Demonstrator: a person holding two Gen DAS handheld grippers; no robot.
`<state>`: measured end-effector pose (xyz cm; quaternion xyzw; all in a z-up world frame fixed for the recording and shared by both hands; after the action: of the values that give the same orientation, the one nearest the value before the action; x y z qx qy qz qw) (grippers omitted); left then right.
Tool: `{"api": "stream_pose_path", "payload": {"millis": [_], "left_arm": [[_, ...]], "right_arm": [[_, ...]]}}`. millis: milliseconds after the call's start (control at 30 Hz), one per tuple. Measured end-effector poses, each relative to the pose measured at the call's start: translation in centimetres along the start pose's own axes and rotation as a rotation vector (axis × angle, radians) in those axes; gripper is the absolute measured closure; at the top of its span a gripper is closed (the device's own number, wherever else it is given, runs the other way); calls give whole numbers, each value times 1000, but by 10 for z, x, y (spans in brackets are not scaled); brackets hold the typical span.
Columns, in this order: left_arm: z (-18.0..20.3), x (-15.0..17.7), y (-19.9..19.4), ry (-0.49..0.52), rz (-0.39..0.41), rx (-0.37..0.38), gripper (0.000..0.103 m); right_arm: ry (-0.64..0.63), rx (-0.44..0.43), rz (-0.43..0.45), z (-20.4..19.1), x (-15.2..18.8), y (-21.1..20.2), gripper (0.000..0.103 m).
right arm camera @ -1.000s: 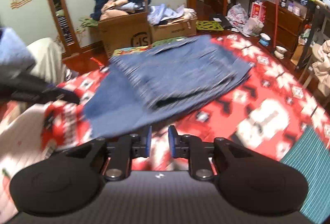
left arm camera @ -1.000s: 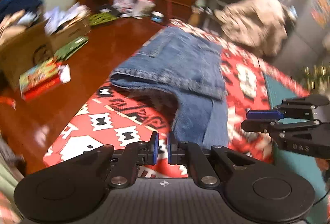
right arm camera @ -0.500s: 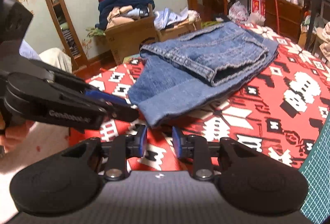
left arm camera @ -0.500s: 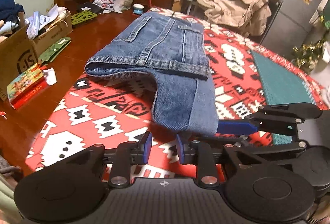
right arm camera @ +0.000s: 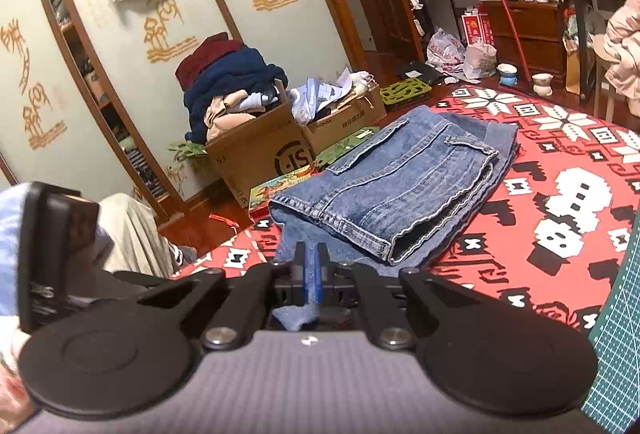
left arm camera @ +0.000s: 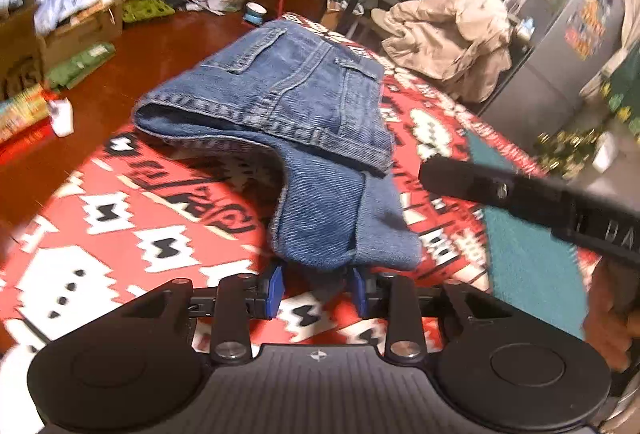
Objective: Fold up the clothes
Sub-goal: 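Carry the held shorts over the red blanket with both grippers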
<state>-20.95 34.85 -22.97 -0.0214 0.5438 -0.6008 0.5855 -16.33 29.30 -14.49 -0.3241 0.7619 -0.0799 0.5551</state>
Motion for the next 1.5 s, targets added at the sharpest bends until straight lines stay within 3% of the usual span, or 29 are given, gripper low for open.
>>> {"api": "stream_pose_path", "payload": {"millis": [67,333,467,533,600,733,967,1000,1033,1133,1200,1333,1500], "left_arm": [[0,0,2,-40,-15,13,96],[15,-6,-18,-225,2,83,98],[9,-1,-11,-329,-59,104,99],[4,4,-8,-372,-94,113,99],[1,10,-9,-413,-126,136,103],[1,14,-28,-363,-113,111,101],[-4,-9,-34,-287,-25,84,100],[-4,-12,-35,-277,-13,81,99],[-4,-15,-34,-252,-3,74,99],[7,-17,-25,-133,3,66,99],[10,-11,-18,-65,-27,68,99],[4,11,-7,-36,-112,33,99],[-7,16,-8,-69,-115,18,99]], "right_arm": [[17,14,-1,5,3,-4,100],[101,67,-65,32,47,-15,95],[71,58,-70,28,62,-14,91],[37,52,-68,23,62,-11,83],[3,45,-66,18,63,-8,82],[-3,27,-111,15,64,5,81],[-9,32,-156,13,72,24,81],[-14,41,-165,13,73,27,86],[-21,55,-169,12,75,29,98],[-62,71,-163,8,76,25,101],[-111,86,-166,4,79,20,101],[-96,73,-199,7,88,10,103],[-12,69,-113,12,63,-11,103]]}}
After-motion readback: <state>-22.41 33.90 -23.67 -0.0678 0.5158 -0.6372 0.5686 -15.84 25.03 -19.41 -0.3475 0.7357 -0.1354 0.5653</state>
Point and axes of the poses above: each gripper's, at about its wrist camera, not at the fingertips, and y roughly the way its jaws point, z to its right, x to its underside, the point moved 8 cm from there along y, roughly the way its jaws point, and after that the axes turned 3 degrees about z, right-handed, at the moved point
